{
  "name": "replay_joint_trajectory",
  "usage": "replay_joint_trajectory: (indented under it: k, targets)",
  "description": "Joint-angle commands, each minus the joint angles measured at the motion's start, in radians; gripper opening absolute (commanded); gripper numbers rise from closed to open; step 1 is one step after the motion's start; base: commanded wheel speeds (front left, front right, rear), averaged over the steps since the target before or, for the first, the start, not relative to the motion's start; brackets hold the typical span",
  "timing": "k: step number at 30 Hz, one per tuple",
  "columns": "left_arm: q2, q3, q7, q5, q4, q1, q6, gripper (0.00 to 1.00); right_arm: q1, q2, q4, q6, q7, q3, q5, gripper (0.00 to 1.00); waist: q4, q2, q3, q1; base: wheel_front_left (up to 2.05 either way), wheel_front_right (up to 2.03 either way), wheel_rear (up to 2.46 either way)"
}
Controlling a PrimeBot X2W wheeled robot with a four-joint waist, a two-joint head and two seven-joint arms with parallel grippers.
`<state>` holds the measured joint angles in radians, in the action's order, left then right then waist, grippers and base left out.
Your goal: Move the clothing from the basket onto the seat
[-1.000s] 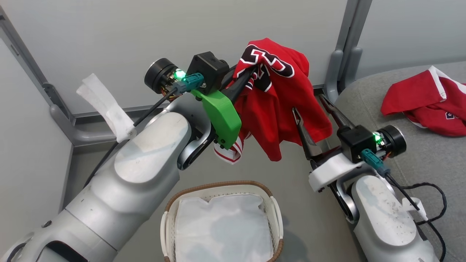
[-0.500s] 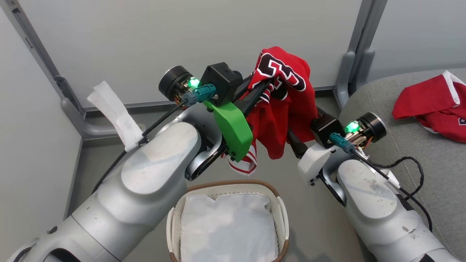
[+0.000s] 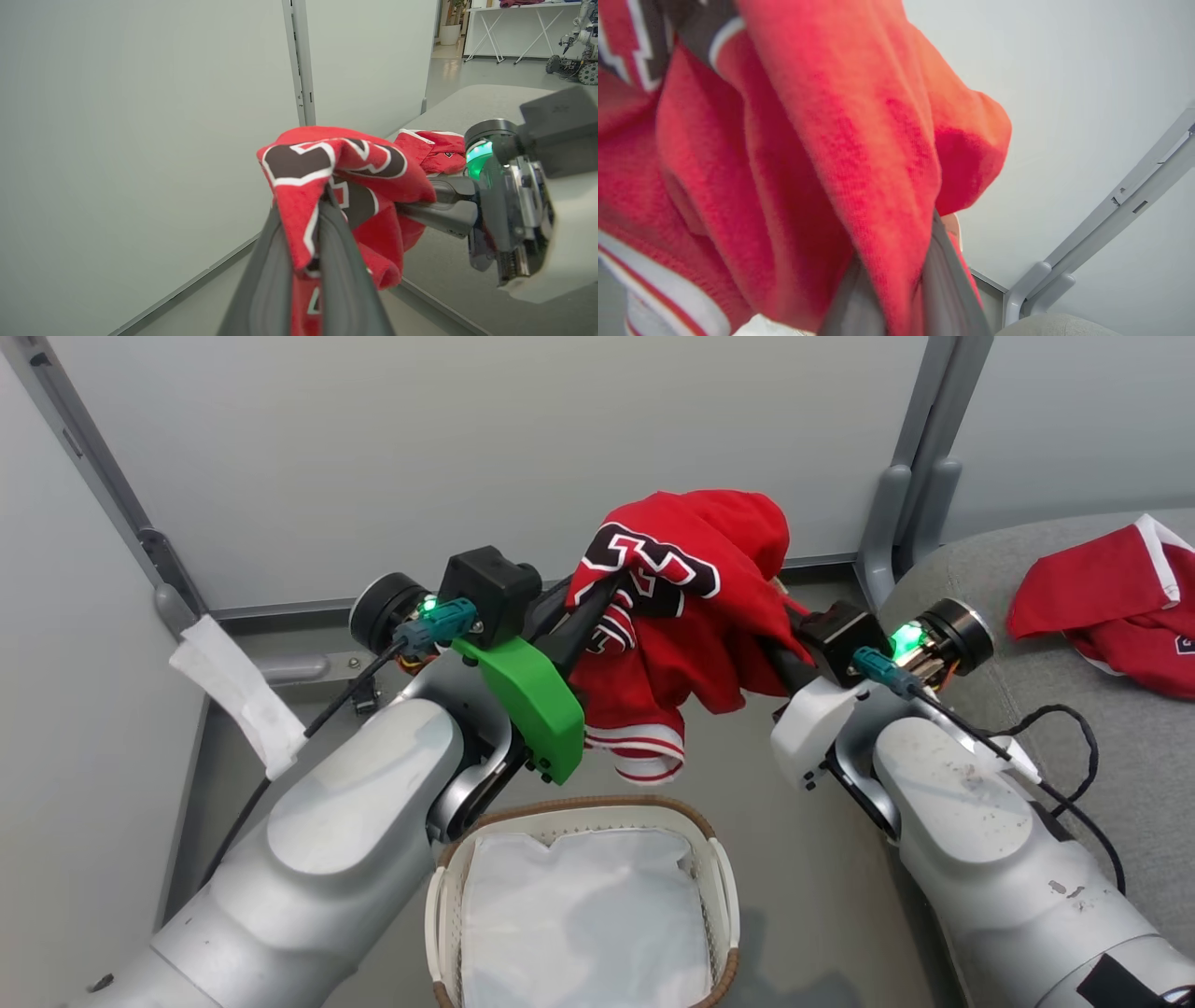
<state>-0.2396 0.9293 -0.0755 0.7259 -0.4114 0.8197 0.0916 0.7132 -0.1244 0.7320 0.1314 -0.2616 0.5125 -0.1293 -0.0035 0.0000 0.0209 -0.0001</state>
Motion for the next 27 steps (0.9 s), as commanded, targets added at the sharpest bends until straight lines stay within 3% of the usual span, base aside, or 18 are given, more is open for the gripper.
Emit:
replay_joint_trajectory:
  k: [1,12,27]
  targets:
    - [-0.008,-0.009,-0.017,0.002,0.005,-0.020,-0.011,0.97,0.015,-0.017,-0.008,-0.001,-0.004,-0.011,-0.006,0.00,-0.005,0.0000,-0.002,0.0001,0.00,0.00,0.00]
    - [0.024,-0.005,-0.122,0.009,-0.014,-0.150,-0.072,1.00,0.021,-0.078,-0.051,-0.001,-0.005,-0.117,0.011,0.00,-0.082,0.0000,-0.020,0.0001,0.00,0.00,0.00]
    - [0.055,0.020,-0.172,-0.027,-0.041,-0.204,-0.086,1.00,0.019,-0.185,-0.119,-0.001,0.011,-0.234,0.052,0.00,-0.352,0.0000,-0.105,0.0001,0.00,0.00,0.00]
